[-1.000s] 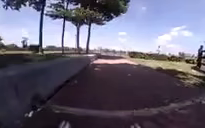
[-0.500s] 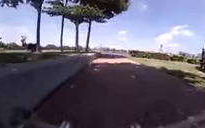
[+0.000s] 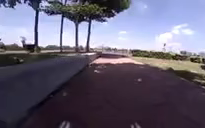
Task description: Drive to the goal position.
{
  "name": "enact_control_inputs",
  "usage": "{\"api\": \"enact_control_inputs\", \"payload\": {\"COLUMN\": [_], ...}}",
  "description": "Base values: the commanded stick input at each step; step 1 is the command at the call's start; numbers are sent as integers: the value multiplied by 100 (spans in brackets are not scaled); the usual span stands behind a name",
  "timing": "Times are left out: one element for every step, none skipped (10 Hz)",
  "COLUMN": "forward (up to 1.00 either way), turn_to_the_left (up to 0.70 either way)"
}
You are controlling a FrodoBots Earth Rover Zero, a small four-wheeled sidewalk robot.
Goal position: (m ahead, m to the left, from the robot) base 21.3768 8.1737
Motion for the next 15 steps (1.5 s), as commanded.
{"api": "enact_control_inputs", "payload": {"forward": [70, 70, 70, 70, 70, 70, 70, 70, 70, 70, 70, 70, 70, 70, 70], "turn_to_the_left": [0, 0, 0, 0, 0, 0, 0, -35, -35, -18, 0, 0, 0, 0, 0]}}
